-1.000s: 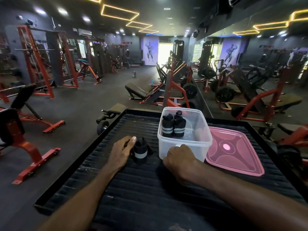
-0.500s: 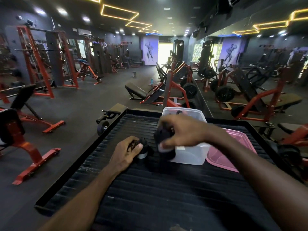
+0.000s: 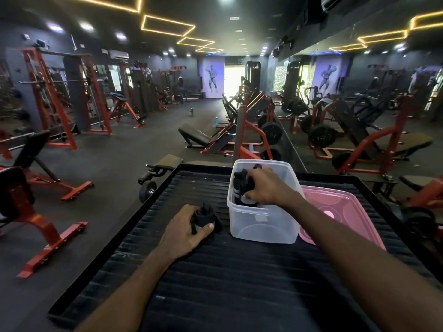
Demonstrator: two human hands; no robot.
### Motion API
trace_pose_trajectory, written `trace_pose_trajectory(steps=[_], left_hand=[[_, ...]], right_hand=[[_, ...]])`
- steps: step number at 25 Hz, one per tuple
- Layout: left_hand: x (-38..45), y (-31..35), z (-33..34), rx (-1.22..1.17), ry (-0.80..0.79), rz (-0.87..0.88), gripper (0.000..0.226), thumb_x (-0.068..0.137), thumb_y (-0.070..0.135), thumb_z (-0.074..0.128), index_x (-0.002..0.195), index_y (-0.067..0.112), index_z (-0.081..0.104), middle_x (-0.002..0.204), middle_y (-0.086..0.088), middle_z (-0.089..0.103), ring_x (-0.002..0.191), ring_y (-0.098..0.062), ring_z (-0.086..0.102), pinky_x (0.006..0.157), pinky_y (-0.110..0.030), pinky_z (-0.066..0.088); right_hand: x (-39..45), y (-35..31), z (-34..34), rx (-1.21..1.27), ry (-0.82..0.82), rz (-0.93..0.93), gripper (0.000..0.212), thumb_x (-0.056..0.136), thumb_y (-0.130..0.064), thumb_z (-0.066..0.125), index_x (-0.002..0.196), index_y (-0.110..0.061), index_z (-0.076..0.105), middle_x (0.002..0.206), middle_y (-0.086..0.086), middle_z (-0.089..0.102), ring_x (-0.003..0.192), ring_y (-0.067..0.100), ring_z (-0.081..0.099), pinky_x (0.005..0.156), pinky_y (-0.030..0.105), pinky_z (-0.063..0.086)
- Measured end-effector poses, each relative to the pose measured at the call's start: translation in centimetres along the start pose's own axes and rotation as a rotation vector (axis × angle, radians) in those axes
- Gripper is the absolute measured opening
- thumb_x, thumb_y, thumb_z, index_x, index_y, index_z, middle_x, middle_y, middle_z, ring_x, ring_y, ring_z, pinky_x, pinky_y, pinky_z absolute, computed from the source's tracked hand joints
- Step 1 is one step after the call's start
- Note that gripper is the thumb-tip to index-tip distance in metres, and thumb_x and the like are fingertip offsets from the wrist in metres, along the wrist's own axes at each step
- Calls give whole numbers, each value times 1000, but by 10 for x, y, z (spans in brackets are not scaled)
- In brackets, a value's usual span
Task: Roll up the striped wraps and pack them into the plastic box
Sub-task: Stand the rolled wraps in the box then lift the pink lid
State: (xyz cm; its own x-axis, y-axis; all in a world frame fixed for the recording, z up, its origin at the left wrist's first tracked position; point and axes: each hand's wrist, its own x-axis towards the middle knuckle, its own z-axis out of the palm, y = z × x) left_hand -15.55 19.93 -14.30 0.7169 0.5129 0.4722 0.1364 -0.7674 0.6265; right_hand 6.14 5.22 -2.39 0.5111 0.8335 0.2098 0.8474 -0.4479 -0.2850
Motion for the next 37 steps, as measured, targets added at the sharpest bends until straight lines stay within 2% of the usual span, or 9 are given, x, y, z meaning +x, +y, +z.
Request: trace_pose_trajectory(steps=[13,18,20,23,25,27,31,33,37], left_hand=[[2,14,-2,58,-7,-110,48,80,71,62,106,32,53,101,12,69,88,-7,66,78,-34,56],[-1,23,-6,52,29,-127,35,85,55,71,103,32,52,95,18,65,81,2,60,68,-16,44],[-1,28,-7,41,88,-117,40,85,50,74,111,31,51,99,20,62,85,4,58,73,-11,43],[4,35,-6,-25,215,-47,57,82,53,75,123,22,51,110,9,65,98,-8,64,84,-26,54],[7,46,-6,-107,306,34,64,78,57,70,123,15,52,113,1,65,98,-12,64,81,-29,55],[12,70,-10,-132,384,85,63,75,50,62,119,5,55,108,-2,60,90,-5,54,75,-12,45],[31,100,-19,-126,486,190,54,79,37,60,118,-2,59,107,-15,64,92,-11,57,76,-18,45],[45,98,-19,-274,416,224,57,79,35,69,123,1,57,115,-15,64,95,-21,66,81,-30,54],[61,96,-3,-474,275,91,58,81,41,67,130,11,55,121,-7,63,92,-11,64,73,-25,54]], right_hand=[[6,-17,18,-83,-28,-30,36,72,-20,79,102,-11,62,105,9,64,88,24,63,82,42,58],[8,-19,16,-75,-45,0,37,74,-25,79,105,-14,64,107,7,67,90,25,65,81,42,59],[1,-26,7,-95,113,-13,26,81,-29,73,103,-17,64,107,6,67,92,25,64,80,43,58],[-22,-57,-12,104,375,-175,18,89,-33,66,96,-17,63,100,4,64,91,20,59,79,40,54],[-44,-87,-23,285,263,-339,26,86,-40,68,100,-17,66,99,3,67,90,17,60,80,36,52],[-60,-108,-26,207,149,-418,44,83,-52,67,114,-21,63,111,2,66,102,19,60,88,37,50],[-54,-109,-44,177,195,-419,37,84,-37,70,115,-20,61,110,6,65,103,22,59,90,34,49],[-42,-99,-55,188,263,-357,21,83,-27,68,100,-14,64,96,6,65,90,22,59,80,36,52],[-25,-61,-71,208,205,-124,17,80,-31,71,94,-20,70,94,1,70,87,17,64,78,33,55]])
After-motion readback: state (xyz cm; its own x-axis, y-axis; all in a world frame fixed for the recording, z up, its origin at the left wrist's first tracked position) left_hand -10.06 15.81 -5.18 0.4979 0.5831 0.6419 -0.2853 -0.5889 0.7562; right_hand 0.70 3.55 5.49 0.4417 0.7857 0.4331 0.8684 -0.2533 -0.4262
